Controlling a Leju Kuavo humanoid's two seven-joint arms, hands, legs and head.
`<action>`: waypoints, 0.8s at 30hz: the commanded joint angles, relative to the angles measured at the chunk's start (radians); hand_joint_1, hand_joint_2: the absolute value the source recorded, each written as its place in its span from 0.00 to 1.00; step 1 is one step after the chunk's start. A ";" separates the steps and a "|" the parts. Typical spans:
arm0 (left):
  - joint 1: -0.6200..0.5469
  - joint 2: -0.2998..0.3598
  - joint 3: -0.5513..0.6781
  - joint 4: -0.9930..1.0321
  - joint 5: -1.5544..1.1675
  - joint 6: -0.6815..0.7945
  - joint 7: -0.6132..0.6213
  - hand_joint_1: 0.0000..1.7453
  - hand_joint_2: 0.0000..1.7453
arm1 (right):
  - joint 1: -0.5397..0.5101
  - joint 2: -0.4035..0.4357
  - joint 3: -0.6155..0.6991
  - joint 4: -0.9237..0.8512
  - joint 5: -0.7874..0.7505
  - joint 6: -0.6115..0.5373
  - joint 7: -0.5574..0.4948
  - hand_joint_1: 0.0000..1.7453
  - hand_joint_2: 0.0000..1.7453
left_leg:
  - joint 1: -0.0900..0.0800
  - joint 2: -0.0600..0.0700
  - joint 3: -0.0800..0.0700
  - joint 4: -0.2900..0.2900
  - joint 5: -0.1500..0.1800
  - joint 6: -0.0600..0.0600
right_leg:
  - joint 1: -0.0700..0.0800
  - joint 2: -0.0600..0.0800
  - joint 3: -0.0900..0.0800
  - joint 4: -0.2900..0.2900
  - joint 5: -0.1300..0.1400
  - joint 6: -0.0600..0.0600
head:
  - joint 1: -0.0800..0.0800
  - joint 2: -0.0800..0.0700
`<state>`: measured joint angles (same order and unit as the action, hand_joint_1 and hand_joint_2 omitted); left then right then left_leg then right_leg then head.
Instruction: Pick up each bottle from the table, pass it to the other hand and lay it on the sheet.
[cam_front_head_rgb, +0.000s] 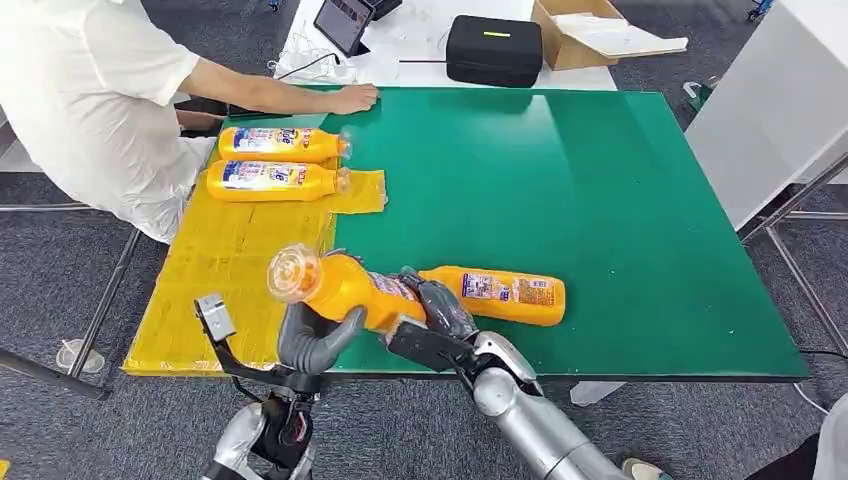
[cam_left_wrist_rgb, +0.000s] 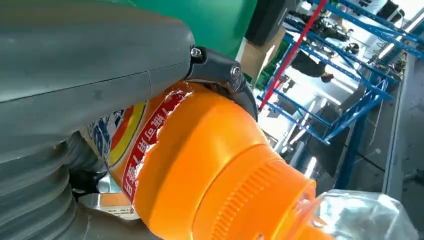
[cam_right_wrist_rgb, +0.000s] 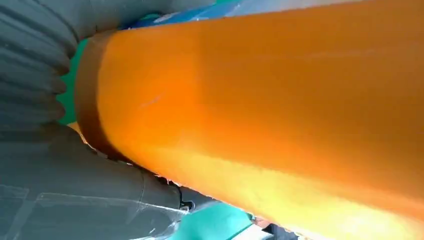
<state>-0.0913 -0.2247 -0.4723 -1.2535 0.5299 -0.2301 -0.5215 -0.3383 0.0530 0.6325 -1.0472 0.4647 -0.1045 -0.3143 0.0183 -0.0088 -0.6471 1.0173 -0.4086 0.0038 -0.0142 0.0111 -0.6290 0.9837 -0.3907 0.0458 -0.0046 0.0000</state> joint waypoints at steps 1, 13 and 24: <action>-0.003 0.019 -0.041 -0.039 -0.051 0.103 -0.013 1.00 1.00 | 0.012 0.045 -0.023 -0.014 0.019 -0.097 0.005 0.00 0.00 | 0.000 0.002 0.006 0.000 -0.003 0.001 | 0.000 0.000 0.006 0.001 -0.002 -0.002 | 0.000 0.000; 0.063 0.023 0.100 -0.196 -0.109 0.302 -0.019 1.00 1.00 | 0.125 0.011 -0.112 -0.094 0.176 -0.347 0.027 0.00 0.00 | 0.000 0.000 0.004 0.000 -0.002 0.001 | 0.000 -0.001 0.003 0.000 -0.002 -0.002 | 0.000 0.000; 0.095 0.009 0.152 -0.286 -0.324 0.552 -0.136 1.00 1.00 | 0.223 0.013 -0.163 -0.147 0.192 -0.379 -0.013 0.00 0.00 | 0.000 0.000 0.003 -0.001 -0.002 0.001 | 0.000 -0.001 0.003 0.000 -0.002 -0.002 | 0.000 0.000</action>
<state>0.0004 -0.2289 -0.3475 -1.5129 0.3583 0.1994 -0.5680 -0.1574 0.0763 0.5016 -1.1585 0.6500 -0.4528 -0.3086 0.0184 -0.0092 -0.6481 1.0173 -0.4089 0.0039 -0.0141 0.0109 -0.6300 0.9837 -0.3911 0.0457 -0.0042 0.0000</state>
